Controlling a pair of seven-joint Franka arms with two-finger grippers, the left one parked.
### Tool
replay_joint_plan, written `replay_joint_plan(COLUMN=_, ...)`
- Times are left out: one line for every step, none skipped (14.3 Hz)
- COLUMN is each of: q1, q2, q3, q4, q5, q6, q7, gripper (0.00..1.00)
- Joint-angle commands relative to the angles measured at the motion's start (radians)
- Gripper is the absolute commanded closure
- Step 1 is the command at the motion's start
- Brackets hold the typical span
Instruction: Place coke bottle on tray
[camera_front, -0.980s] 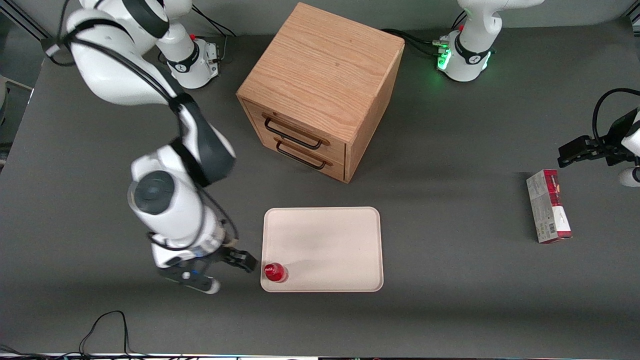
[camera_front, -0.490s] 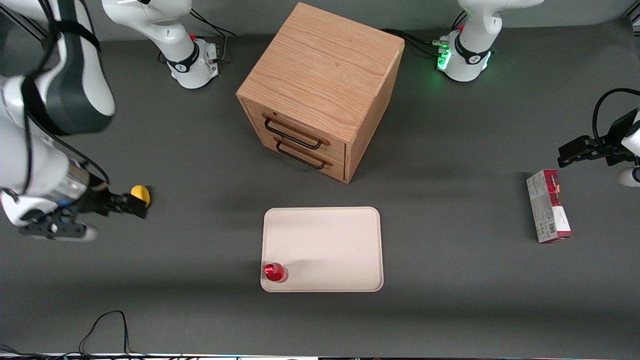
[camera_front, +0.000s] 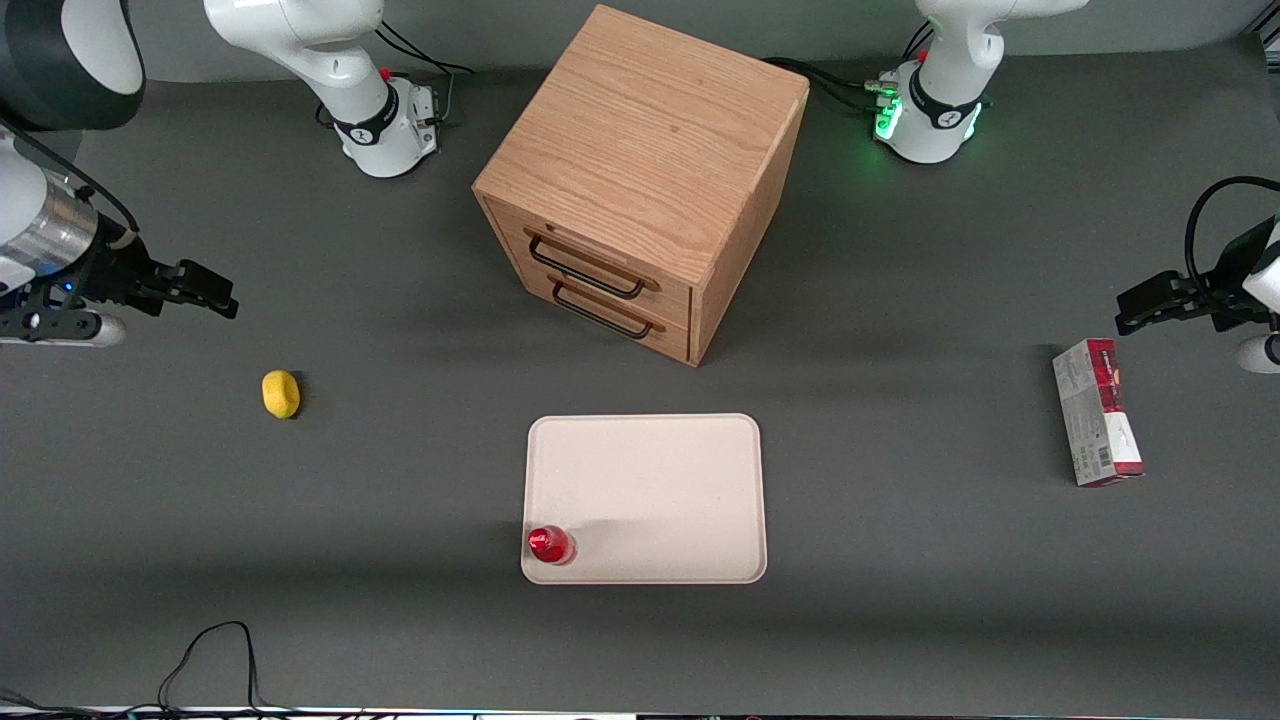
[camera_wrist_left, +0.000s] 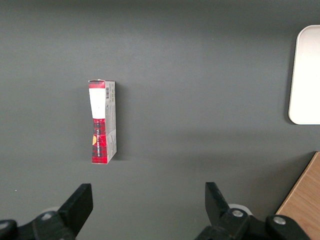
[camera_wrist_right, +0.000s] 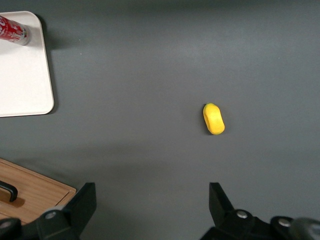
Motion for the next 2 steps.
replay_joint_plan(q1=0.001, q2=-0.040, q3=0.000, q4=-0.024, q5=0.001, q6=0.000, q7=-0.014, gripper=0.00)
replay_joint_plan(q1=0.001, q2=-0.043, q3=0.000, q4=-0.024, q5=0.001, q6=-0.003, q7=-0.013, gripper=0.00)
